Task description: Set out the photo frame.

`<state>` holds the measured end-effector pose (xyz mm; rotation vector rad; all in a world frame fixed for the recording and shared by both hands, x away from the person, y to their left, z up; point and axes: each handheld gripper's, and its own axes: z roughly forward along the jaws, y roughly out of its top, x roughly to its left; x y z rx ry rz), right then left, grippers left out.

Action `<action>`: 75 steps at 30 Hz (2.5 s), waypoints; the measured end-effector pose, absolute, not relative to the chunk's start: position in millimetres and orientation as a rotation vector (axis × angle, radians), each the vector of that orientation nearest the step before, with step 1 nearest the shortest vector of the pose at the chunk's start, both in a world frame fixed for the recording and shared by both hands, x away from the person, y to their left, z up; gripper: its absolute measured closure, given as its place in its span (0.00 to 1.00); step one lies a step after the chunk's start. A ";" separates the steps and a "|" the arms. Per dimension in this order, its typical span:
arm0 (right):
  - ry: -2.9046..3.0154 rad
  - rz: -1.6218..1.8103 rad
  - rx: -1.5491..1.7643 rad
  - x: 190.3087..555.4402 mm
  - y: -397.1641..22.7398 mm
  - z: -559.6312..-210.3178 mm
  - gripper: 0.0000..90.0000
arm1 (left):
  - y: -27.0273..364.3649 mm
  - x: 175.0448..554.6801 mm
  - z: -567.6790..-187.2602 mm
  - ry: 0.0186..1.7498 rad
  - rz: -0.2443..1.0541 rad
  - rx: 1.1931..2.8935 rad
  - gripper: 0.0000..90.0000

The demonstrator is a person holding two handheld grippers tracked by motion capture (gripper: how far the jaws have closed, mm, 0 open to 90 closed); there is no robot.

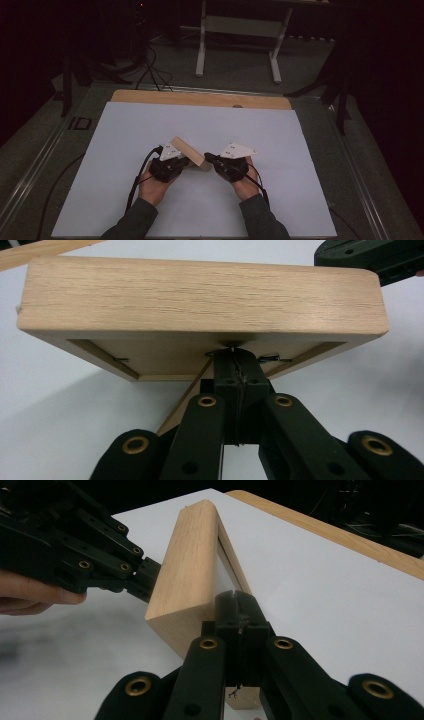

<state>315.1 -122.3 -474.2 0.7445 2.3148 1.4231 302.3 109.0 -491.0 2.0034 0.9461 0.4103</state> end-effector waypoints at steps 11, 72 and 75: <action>2.326 1.422 0.727 311.8 -118.9 -474.0 1.00 | 106.7 302.0 -494.3 0.947 0.400 2.016 1.00; 2.375 1.435 0.623 296.8 -91.4 -475.1 1.00 | 120.5 308.3 -500.8 0.998 0.386 1.987 1.00; 2.374 1.431 0.623 296.5 -90.9 -474.9 0.99 | 120.9 308.4 -500.9 0.999 0.387 1.982 0.99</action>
